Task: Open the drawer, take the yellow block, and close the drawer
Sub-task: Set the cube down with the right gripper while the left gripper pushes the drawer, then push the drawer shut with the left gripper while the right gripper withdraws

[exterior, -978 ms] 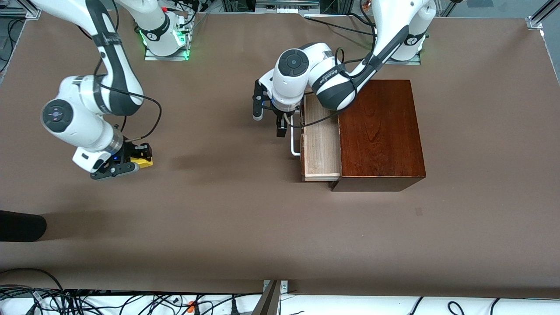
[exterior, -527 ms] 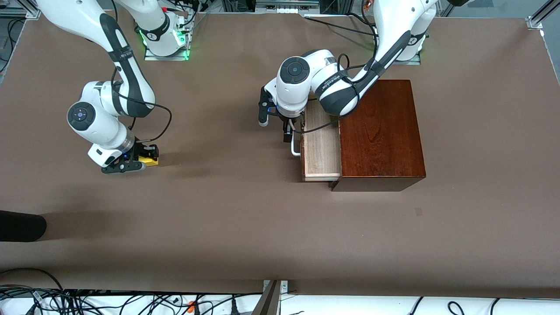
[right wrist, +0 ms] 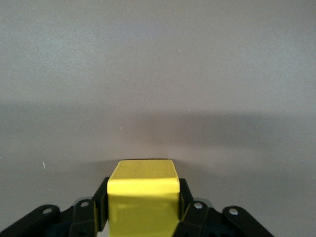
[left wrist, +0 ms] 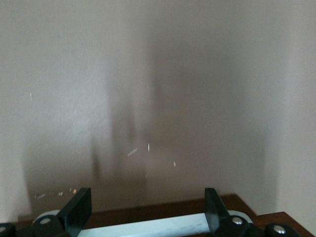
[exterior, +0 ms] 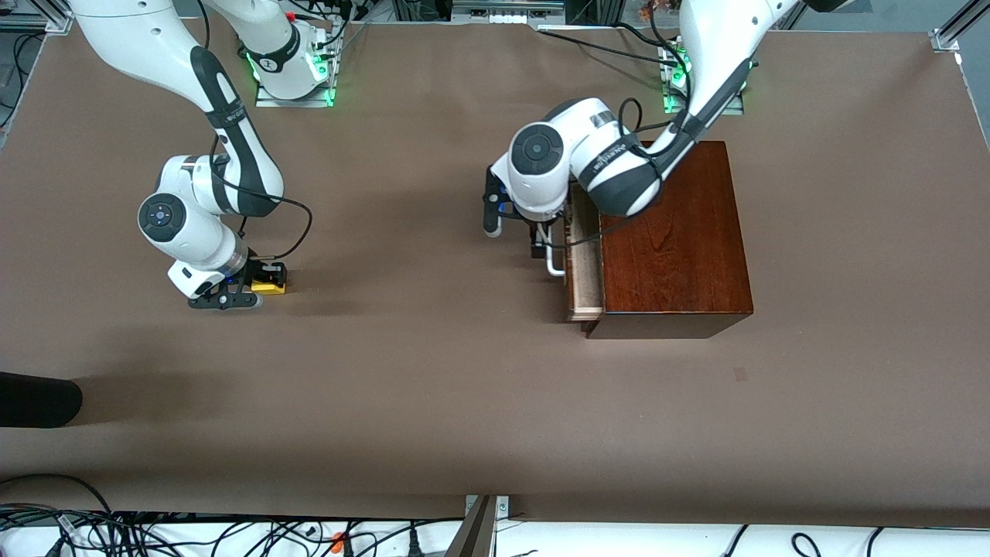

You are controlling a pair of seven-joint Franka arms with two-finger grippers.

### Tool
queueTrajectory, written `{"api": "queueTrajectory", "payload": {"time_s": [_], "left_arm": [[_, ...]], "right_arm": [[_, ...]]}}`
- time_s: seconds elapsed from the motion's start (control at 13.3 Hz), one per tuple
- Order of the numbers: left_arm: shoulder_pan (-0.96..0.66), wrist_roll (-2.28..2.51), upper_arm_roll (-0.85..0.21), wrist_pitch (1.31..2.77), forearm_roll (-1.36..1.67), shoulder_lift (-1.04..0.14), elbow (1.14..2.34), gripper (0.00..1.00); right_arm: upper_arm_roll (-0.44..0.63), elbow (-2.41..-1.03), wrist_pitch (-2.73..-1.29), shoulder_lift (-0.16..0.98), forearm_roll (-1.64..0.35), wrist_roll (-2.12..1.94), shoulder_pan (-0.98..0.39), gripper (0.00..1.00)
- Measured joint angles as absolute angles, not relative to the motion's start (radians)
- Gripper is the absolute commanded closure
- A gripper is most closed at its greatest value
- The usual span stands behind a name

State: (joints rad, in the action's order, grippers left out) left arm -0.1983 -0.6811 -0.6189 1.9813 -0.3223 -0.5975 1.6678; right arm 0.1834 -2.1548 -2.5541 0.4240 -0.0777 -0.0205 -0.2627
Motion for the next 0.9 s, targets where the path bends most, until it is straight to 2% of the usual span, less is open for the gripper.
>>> {"api": "queueTrajectory", "payload": {"time_s": [0.08,0.15,0.53,0.9], "left_arm": [[-0.181,-0.698,-0.618,1.969,-0.323,-0.594,1.668,0.0],[-0.167,-0.711,-0.618,1.957,-0.323,-0.592,1.668,0.0],[-0.152,-0.731,-0.618,1.938,-0.323,-0.587,1.668,0.0],[-0.151,-0.681,-0.619,1.935,-0.309,-0.514,1.654,0.0]], "right_arm": [[0.183,-2.155,-2.555,0.426,-0.078,-0.02,-0.263,0.05],[0.183,-2.154,-2.557,0.426,-0.078,-0.019,-0.263,0.0],[0.179,-2.109,-2.525,0.354,-0.078,-0.019,-0.263,0.0],[0.171,-1.972,-2.199,0.171,-0.078,-0.02,-0.263,0.0]]}}
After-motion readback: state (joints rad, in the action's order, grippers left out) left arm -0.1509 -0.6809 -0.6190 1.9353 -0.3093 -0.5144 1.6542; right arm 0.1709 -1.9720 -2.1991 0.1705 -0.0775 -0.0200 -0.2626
